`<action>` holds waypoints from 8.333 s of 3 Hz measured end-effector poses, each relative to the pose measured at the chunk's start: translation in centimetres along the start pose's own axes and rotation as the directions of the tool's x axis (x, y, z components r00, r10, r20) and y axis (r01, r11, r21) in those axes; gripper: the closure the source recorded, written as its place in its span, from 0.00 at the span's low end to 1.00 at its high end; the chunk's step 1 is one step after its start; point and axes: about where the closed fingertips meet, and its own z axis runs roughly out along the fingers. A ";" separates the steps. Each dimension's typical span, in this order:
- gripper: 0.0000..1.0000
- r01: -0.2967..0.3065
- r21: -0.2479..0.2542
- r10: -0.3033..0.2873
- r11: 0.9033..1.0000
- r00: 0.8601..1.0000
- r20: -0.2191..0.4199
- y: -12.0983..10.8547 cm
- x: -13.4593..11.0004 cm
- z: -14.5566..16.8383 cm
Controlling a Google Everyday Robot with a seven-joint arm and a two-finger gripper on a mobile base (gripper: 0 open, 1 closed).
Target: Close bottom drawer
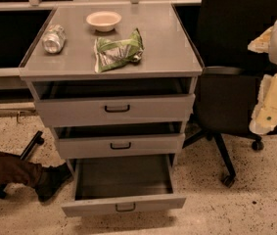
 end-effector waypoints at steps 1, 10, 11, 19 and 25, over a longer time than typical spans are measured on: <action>0.00 0.000 0.000 0.000 1.000 1.000 0.000 0.0 0.0 0.0; 0.00 0.021 -0.584 0.172 0.812 0.946 0.274 19.4 2.6 50.8; 0.00 0.021 -0.584 0.172 0.812 0.946 0.274 19.4 2.6 50.8; 0.00 0.176 -0.718 0.242 0.673 0.866 0.439 23.5 2.0 79.2; 0.00 0.215 -0.540 0.134 0.814 0.835 0.534 15.3 -2.4 79.6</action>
Offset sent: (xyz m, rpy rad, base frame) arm -0.0173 0.0122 -0.1805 0.0775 0.2460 0.0493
